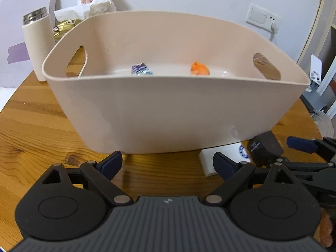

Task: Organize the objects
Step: 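Grasp the white card box with the left tool while the right tool grasps the small black box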

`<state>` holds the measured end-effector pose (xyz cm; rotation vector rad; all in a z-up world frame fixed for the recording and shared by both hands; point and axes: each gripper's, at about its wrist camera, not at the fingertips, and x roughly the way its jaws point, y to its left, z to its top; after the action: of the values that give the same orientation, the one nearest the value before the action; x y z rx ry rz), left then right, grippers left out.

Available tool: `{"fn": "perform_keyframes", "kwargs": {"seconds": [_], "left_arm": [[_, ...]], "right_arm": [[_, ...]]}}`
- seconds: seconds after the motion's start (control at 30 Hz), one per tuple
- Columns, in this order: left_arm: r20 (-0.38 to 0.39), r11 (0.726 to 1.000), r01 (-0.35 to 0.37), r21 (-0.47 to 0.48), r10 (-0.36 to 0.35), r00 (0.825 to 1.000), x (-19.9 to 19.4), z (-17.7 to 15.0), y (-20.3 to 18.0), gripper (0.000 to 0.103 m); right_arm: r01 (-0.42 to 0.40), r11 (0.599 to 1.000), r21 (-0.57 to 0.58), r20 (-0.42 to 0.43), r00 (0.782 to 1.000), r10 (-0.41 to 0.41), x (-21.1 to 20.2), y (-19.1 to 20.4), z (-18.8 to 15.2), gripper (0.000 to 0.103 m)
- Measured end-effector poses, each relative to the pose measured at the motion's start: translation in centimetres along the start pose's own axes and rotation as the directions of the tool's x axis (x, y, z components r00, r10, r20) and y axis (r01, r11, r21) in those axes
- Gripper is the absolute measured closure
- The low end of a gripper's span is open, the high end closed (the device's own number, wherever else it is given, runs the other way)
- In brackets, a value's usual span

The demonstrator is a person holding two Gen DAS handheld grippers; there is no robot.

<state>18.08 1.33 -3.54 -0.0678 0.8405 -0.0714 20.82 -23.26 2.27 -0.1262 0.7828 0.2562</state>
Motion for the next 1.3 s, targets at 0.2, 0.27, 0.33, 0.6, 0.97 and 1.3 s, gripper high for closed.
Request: {"fn": "perform_keyframes", "kwargs": {"seconds": [0.2, 0.27, 0.33, 0.6, 0.97, 1.3], "left_arm": [[-0.006, 1.000, 0.027, -0.007, -0.027, 1.000, 0.5, 0.7, -1.9, 0.009], [-0.016, 0.999, 0.036, -0.001, -0.036, 0.999, 0.9, 0.5, -2.9, 0.009], [-0.027, 0.999, 0.040, 0.010, -0.040, 0.999, 1.5, 0.3, -4.0, 0.009], [-0.032, 1.000, -0.016, 0.011, 0.016, 0.999, 3.5, 0.1, -6.2, 0.007], [-0.039, 0.994, -0.112, 0.014, 0.113, 0.993, 3.5, 0.0, -4.3, 0.007], [-0.058, 0.994, -0.111, 0.021, 0.112, 0.992, 2.8, 0.1, -2.0, 0.008]], "right_arm": [[0.011, 1.000, -0.020, 0.013, 1.000, -0.010, -0.9, -0.4, -0.5, 0.029], [0.024, 0.999, -0.030, 0.011, 1.000, -0.024, -1.4, -0.6, -0.9, 0.028], [0.035, 0.999, -0.041, 0.011, 0.999, -0.035, -1.8, -0.8, -1.2, 0.028], [0.060, 0.997, -0.038, 0.004, 0.998, -0.060, -2.1, -2.1, -1.6, 0.027], [0.006, 0.998, -0.062, 0.002, 1.000, -0.006, -1.2, -1.4, -1.5, 0.027], [-0.053, 0.997, -0.058, 0.000, 0.999, 0.053, 0.1, 0.7, -0.8, 0.027]]}}
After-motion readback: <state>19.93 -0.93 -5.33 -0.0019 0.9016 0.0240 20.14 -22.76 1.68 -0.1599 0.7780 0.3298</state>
